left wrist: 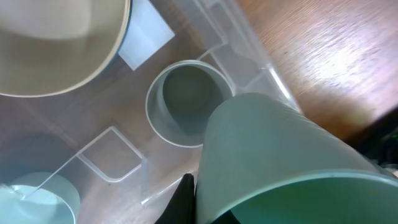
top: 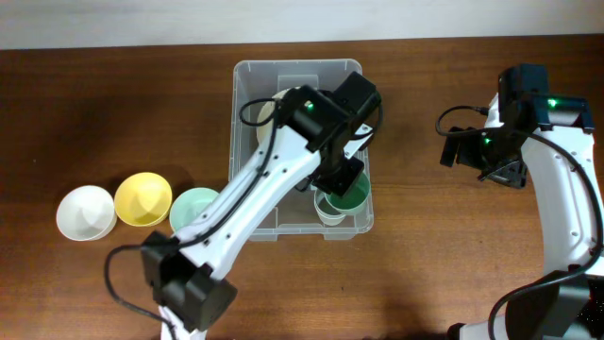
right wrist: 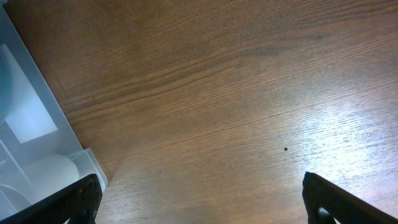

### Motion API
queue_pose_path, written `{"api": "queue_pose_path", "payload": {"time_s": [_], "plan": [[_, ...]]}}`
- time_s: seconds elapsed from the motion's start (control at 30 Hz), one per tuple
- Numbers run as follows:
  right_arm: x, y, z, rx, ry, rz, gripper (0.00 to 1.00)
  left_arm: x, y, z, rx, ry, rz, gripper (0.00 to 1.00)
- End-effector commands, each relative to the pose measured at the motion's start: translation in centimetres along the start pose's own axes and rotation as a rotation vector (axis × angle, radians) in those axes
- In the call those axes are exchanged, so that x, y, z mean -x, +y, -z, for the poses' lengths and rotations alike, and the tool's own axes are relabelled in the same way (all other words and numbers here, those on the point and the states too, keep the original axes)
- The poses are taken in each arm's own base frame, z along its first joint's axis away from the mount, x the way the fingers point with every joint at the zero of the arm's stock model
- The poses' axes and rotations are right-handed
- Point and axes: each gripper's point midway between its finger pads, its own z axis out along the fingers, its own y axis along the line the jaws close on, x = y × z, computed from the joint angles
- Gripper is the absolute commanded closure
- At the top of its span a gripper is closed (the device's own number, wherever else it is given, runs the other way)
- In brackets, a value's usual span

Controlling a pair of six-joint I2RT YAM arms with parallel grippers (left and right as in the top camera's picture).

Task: Pack container
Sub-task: 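Lower the green cup onto the cup stack in the bin and release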

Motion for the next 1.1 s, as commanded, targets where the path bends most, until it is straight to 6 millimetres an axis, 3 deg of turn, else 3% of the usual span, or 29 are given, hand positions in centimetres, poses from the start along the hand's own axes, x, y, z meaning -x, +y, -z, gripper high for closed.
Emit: {"api": "queue_pose_path", "payload": {"time_s": [0.0, 0.5, 0.8, 0.83, 0.87, 0.97, 1.07], "plan": [[0.0, -0.2, 0.0, -0.013, 0.000, 0.011, 0.01, -0.2, 0.2, -1.3, 0.005, 0.041, -0.006, 1.00], [0.0, -0.2, 0.0, -0.013, 0.000, 0.011, 0.01, 0.1, 3.2, -1.1, 0.073, 0.035, 0.038, 0.99], [0.0, -0.2, 0.0, -0.013, 0.000, 0.011, 0.01, 0.2, 3.2, -1.1, 0.070, 0.031, 0.039, 0.97], [0.0, -0.2, 0.0, -0.013, 0.000, 0.011, 0.01, 0.2, 3.2, -1.1, 0.070, 0.031, 0.039, 0.85], [0.0, -0.2, 0.0, -0.013, 0.000, 0.011, 0.01, 0.2, 3.2, -1.1, 0.070, 0.031, 0.039, 0.64], [0.0, -0.2, 0.0, -0.013, 0.000, 0.011, 0.01, 0.2, 3.2, -1.1, 0.070, 0.031, 0.039, 0.48], [0.0, -0.2, 0.0, -0.013, 0.000, 0.011, 0.01, 0.2, 3.3, -1.1, 0.071, 0.030, 0.041, 0.45]]}}
